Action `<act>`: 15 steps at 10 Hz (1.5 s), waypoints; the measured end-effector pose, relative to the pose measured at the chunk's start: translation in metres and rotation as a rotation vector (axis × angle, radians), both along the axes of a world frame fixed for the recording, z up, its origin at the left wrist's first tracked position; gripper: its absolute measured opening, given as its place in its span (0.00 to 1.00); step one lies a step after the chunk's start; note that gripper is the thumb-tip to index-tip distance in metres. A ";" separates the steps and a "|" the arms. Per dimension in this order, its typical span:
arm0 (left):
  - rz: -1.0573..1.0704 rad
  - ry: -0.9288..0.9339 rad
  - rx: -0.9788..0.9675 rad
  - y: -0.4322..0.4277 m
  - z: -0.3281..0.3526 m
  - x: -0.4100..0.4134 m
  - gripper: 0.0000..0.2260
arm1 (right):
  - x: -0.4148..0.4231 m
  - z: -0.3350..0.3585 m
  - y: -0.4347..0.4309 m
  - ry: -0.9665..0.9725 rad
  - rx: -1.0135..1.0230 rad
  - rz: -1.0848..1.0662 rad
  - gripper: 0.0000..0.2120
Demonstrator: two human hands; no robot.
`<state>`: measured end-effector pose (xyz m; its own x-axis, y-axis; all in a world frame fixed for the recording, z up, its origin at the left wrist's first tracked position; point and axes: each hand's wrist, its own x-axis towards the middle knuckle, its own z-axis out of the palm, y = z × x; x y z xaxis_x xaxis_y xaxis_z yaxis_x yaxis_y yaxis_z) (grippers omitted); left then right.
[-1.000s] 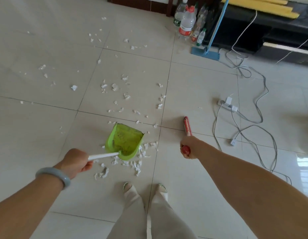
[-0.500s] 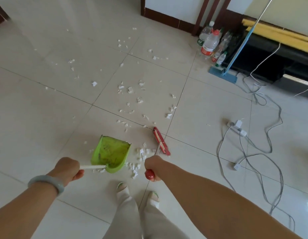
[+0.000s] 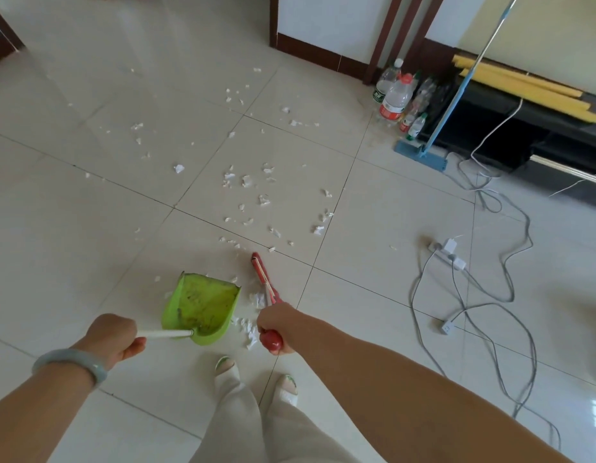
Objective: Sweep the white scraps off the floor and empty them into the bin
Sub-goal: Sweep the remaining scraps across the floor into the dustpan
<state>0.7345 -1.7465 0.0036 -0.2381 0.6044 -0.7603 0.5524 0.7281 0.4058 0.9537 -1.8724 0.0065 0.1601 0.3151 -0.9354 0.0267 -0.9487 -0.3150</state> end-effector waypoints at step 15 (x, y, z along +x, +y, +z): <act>0.232 -0.045 -0.038 0.101 0.003 -0.202 0.09 | -0.157 -0.025 0.137 -0.089 -0.204 -0.097 0.09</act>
<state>0.5327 -1.6456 0.0070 -0.3328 0.5082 -0.7944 0.3507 0.8486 0.3960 0.7967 -1.7354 -0.0182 0.2647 0.1003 -0.9591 -0.0488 -0.9919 -0.1172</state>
